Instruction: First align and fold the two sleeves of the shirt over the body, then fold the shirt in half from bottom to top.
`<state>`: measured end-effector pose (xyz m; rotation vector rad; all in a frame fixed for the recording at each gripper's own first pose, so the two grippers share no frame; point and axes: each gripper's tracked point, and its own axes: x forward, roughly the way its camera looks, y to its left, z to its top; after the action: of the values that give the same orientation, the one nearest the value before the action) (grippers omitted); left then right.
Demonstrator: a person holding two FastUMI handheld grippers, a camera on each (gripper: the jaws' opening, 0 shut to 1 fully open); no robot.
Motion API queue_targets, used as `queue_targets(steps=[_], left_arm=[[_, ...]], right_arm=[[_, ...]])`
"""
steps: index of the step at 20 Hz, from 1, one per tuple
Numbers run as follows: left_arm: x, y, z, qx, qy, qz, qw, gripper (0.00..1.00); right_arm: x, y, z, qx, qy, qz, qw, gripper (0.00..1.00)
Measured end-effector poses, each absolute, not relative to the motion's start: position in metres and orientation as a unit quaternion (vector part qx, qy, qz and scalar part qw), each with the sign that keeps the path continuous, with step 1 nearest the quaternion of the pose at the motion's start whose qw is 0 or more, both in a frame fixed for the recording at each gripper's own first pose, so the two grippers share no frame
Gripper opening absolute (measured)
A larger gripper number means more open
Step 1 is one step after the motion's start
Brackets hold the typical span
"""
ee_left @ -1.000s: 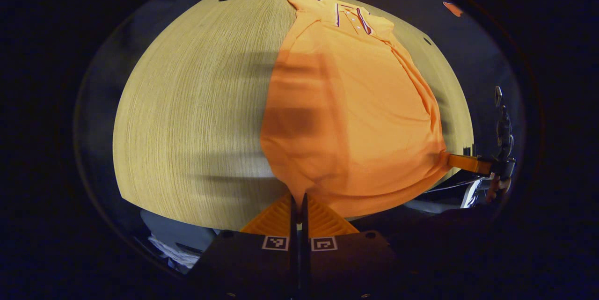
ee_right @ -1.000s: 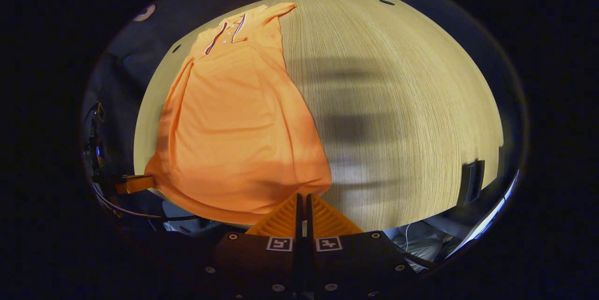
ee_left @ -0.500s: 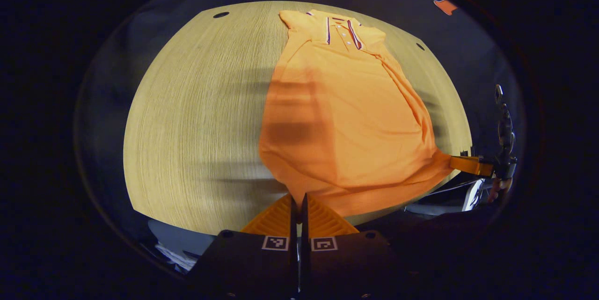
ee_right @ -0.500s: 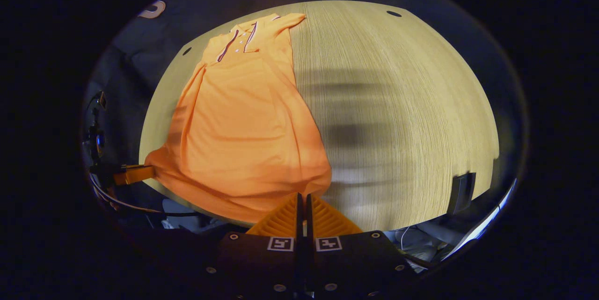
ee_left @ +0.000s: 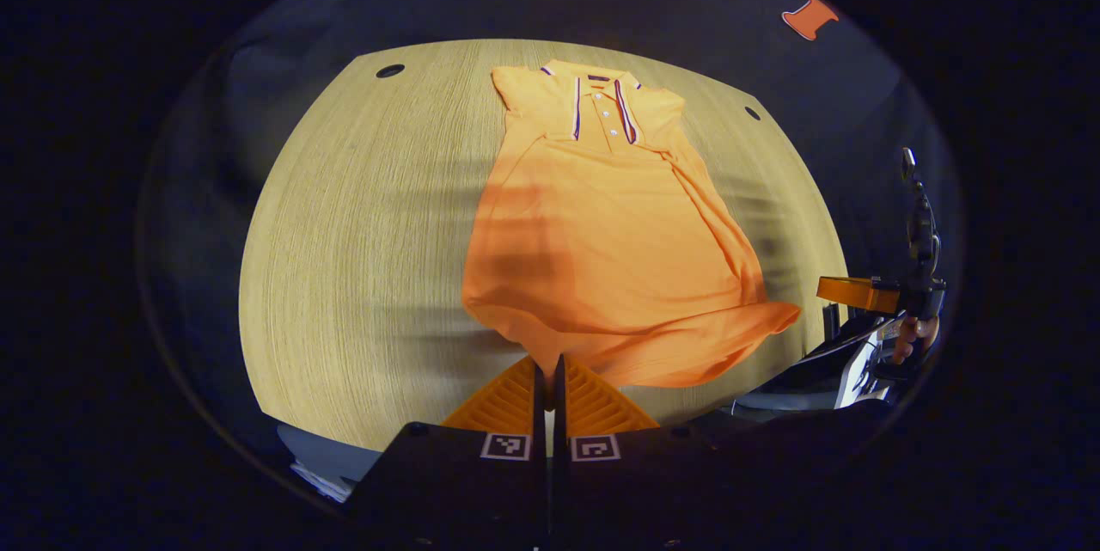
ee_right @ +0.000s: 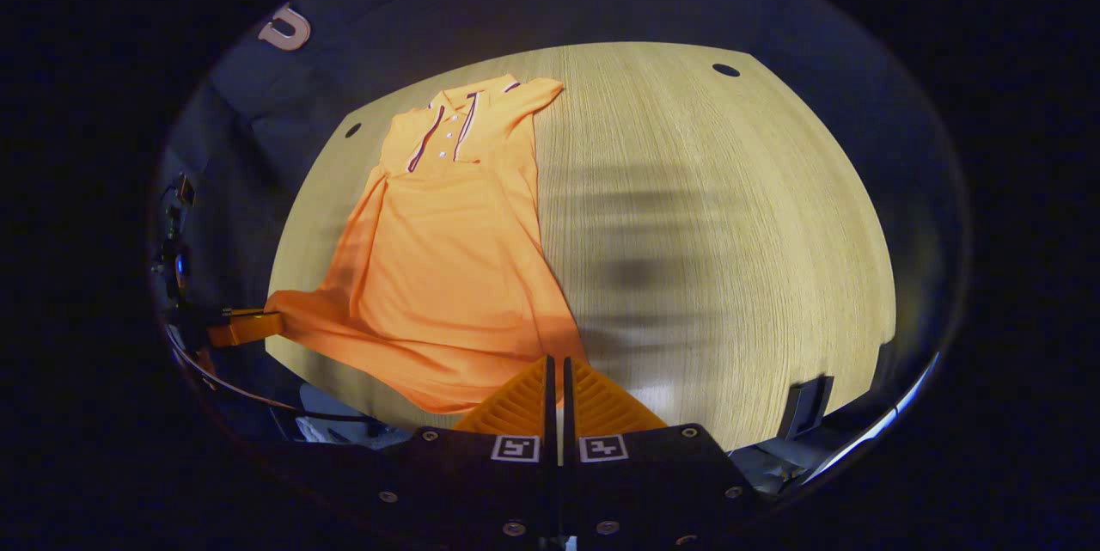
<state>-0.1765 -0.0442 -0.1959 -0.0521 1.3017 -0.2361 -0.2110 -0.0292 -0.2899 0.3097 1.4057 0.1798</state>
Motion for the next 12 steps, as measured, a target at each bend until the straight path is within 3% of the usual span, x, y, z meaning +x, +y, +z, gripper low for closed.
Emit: queue_targets(steps=[1,3,9,11,12], left_arm=[[-0.171,-0.046,-0.194,-0.020,0.600,-0.109,0.792,0.03],[-0.174,-0.052,-0.196,-0.016,0.605,-0.116,0.788,0.02],[-0.186,-0.049,-0.210,-0.013,0.617,-0.105,0.780,0.03],[-0.188,-0.047,-0.214,-0.013,0.620,-0.100,0.778,0.03],[-0.191,-0.044,-0.216,-0.013,0.623,-0.096,0.777,0.03]], right_arm=[[-0.204,-0.032,-0.290,0.138,0.639,0.082,0.753,0.03],[-0.227,-0.028,-0.292,0.122,0.668,0.120,0.724,0.02],[-0.245,-0.020,-0.307,0.184,0.685,0.121,0.695,0.04],[-0.253,-0.025,-0.319,0.143,0.684,0.140,0.701,0.17],[-0.255,-0.017,-0.319,0.136,0.680,0.160,0.703,0.33]])
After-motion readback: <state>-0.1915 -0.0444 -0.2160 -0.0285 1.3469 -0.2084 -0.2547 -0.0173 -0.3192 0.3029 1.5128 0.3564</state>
